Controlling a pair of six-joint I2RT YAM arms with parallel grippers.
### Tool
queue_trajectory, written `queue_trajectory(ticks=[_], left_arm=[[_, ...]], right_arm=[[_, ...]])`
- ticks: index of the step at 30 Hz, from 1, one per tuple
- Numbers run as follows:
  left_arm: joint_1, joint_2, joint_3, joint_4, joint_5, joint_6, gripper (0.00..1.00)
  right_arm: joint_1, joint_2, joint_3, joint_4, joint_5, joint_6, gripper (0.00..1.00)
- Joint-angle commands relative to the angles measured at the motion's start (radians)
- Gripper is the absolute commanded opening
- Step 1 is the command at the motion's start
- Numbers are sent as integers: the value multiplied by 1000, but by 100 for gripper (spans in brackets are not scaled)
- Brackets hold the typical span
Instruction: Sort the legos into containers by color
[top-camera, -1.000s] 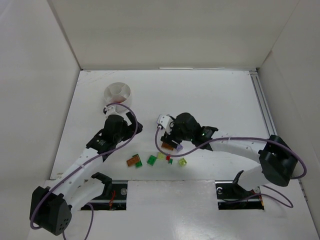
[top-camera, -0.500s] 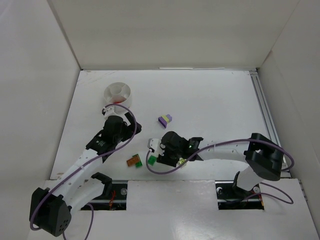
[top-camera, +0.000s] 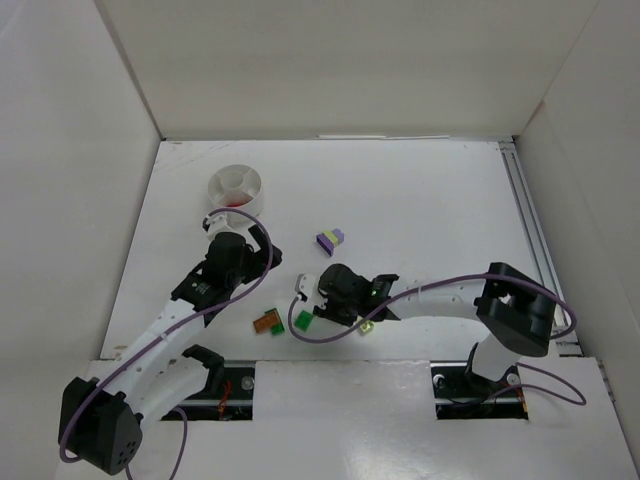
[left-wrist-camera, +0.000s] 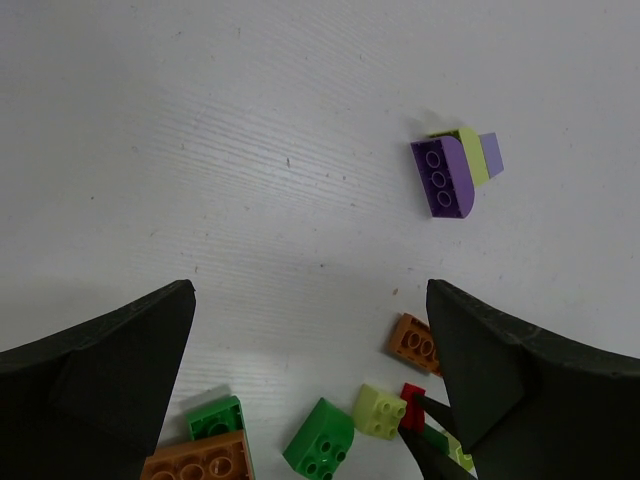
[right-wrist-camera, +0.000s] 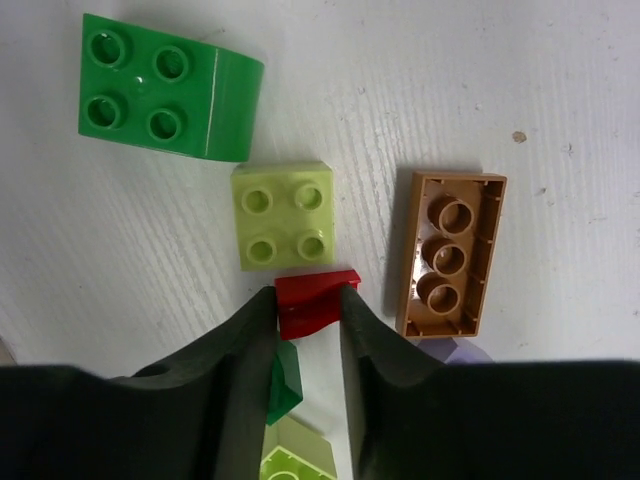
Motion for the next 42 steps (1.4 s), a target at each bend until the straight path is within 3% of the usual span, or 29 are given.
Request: queue_trajectory(ticks=[1,8,14,20,22,27,28,32,42], left_arm=[[-1,-20,-5,11,-14,-1,100],[-1,-38,-5,11,-2,-1,100],[-1,-142,5,30,-22,-7,100],[-1,-162,-20,180,225,88,100],[-1,-153,-34,226,345,122,100],[-1,-106,-77,402,600,142,100],[-1,-95,-77,439,657,142,98],[-1,-75,-97,544,792,142,94],[-1,-52,-86,524,817,162,67]], right_arm=[[3,-3,31,26,33,20,34],[3,-111,21,61,54,-6,29],[-6,-122,136,94,53,-124,27],[-72,-176,94,215,-100,-184,25],[-104,-231,48,337,-238,-216,25],[-167,-315,-96,549,-370,-276,25],[-167,-349,-130,640,-396,-305,25],[-167,-371,-189,744,-472,-353,27],[-167,-389,-189,755,-401,-356,27]])
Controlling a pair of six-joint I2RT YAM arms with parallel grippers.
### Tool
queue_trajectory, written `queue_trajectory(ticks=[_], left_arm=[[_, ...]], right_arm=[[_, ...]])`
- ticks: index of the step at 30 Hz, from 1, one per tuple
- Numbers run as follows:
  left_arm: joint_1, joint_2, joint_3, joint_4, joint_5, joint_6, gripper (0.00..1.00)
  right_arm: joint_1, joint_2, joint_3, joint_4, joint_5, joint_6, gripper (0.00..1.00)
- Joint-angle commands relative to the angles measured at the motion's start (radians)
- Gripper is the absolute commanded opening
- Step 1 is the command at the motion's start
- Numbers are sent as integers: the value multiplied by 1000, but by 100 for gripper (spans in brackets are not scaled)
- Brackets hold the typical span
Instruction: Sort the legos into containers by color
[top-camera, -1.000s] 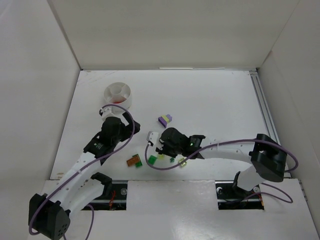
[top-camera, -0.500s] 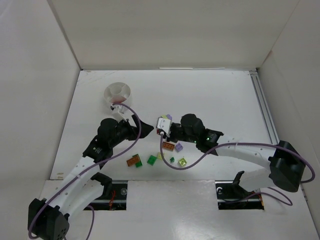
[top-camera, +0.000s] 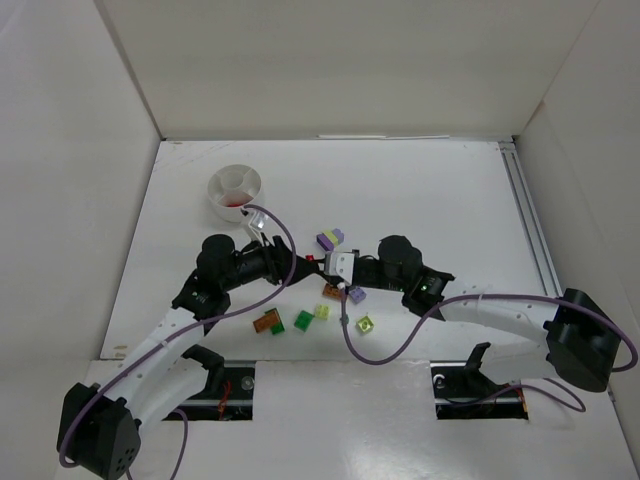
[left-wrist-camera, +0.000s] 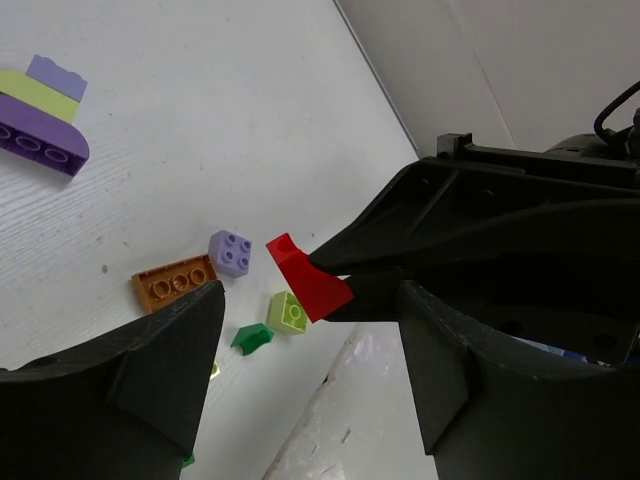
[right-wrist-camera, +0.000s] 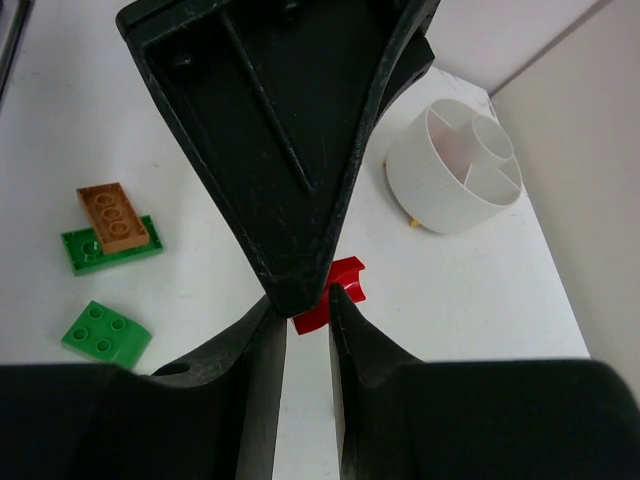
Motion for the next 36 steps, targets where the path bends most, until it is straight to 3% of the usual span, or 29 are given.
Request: queue_trajectory(ticks=[1,6,16,20,21,25,28,34,36], left_arm=[[-1,-7,6,52,43,29,65],[-1,2,6,63,65,29,53],[-1,42,6,95,126,29,57],[-1,53,6,104,126,29,46],[-1,53,6,104,126,29,38],[-1,64,6,104,126,29,25],[-11,64,6,104,136,29,25],[-11,64,15,104,123,20,3],[-11,64,15,104,94,20,0]], right_arm=[[-2,-34,-1,89,25,-8,28],[-2,-21,20,89,41,4,29],[-2,18,61,132,91,36,32],[-2,28,61,132,91,36,32],[-2,28,71,132,91,46,32],[-2,37,71,132,143,55,32],[-2,37,80,144,194,64,33],[-2,48,89,154,194,86,43],[-2,48,89,154,185,86,44]])
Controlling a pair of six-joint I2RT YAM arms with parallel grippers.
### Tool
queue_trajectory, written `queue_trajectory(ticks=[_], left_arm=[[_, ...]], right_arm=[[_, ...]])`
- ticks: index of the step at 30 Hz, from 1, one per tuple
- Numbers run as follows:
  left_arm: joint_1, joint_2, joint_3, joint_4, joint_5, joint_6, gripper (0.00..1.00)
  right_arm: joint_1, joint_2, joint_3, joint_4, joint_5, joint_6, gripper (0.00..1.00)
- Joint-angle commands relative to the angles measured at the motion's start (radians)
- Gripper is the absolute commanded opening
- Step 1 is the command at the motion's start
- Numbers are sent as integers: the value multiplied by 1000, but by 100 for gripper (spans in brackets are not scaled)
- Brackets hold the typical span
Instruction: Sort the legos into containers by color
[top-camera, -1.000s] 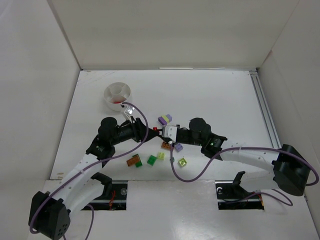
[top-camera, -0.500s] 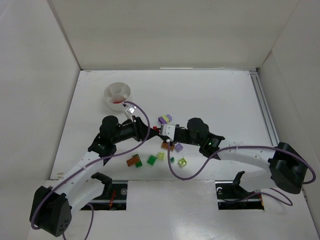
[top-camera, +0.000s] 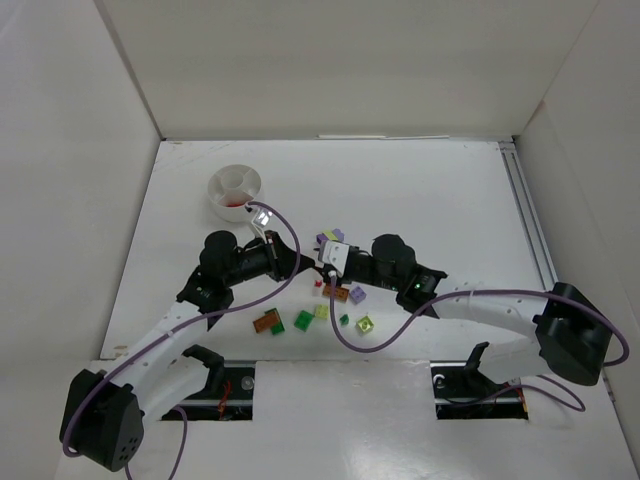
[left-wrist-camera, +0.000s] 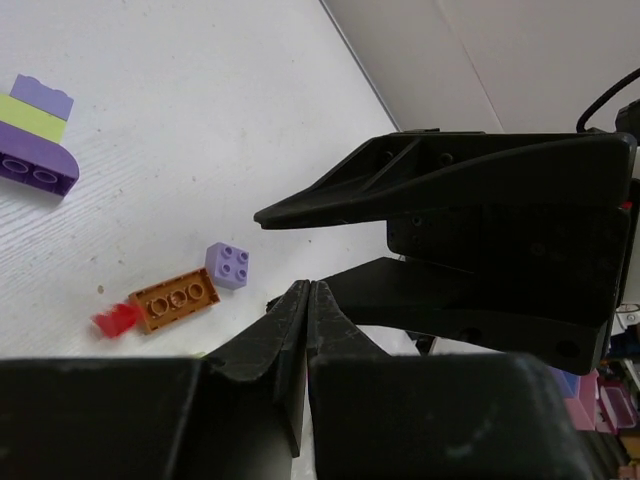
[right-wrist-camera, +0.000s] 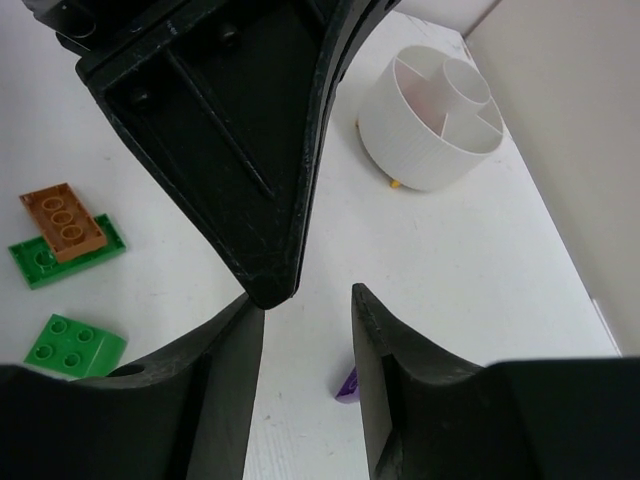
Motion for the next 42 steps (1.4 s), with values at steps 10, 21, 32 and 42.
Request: queue_trajectory(ticks=[10,21,32,42], left_arm=[[-17,-35,67,-67,-125,-8,0],[-17,118,169,-343,-637,-55,76],[-17,584,427,-437,-847,123,78],[-17,732,441,-328,-706,399,72]], right_arm=[[-4,-34,68,36,45,16,53],[-53,-120,22,-214,388,149,93],[-190,-176,-24,-290,346,191,94],[-299,-155,-44,-300,198,200,92]])
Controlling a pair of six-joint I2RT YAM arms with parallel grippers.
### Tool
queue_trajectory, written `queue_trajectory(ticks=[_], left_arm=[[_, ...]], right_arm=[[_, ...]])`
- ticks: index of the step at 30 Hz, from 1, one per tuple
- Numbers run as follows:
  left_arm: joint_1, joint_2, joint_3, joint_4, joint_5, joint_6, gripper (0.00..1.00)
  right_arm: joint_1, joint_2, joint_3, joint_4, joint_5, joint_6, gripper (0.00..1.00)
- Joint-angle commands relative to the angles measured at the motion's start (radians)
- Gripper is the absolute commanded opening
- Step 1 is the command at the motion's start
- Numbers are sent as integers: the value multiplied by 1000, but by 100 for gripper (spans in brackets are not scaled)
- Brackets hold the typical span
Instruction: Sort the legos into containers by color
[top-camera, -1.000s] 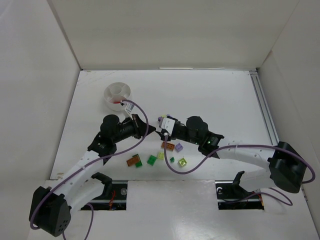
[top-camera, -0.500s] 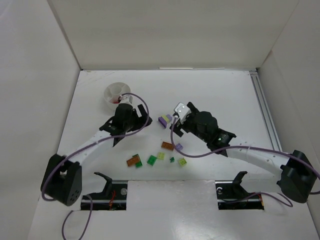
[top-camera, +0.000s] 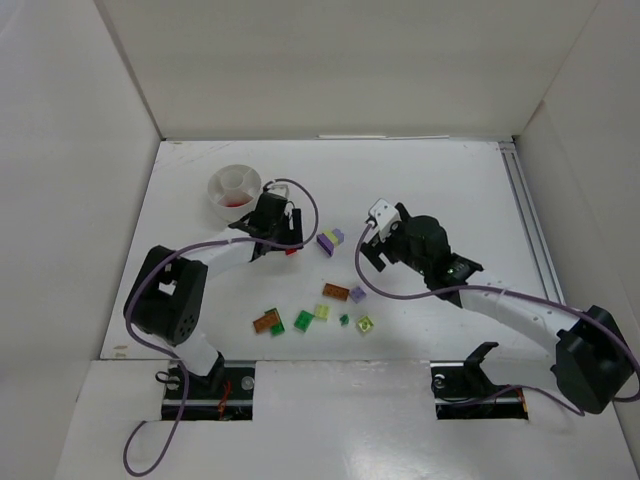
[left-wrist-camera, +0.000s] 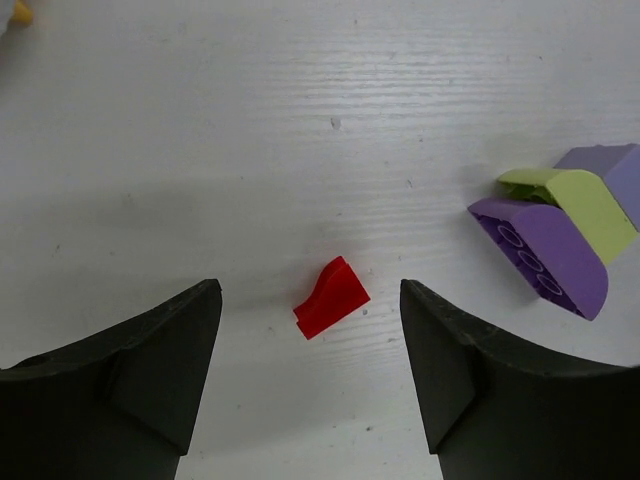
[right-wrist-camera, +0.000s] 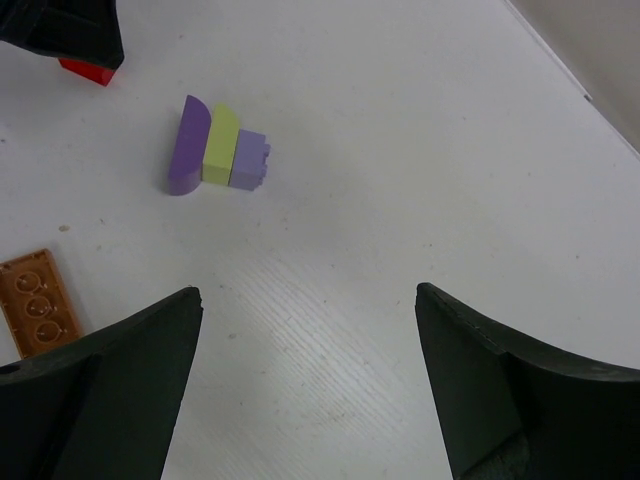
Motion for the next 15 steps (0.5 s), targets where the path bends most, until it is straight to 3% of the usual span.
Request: queue_trajectory(ticks=[1,6,15], left_arm=[[-2,32,9,64,61,126,68],[-2,140,61,24,78,137,49],[-11,114,29,2,78,109,29]], right_arm=[[-26,-4,4,19,-78,19,92],[-35,19,4,19,-101,19,90],[-53,10,4,19,-110,9,90]])
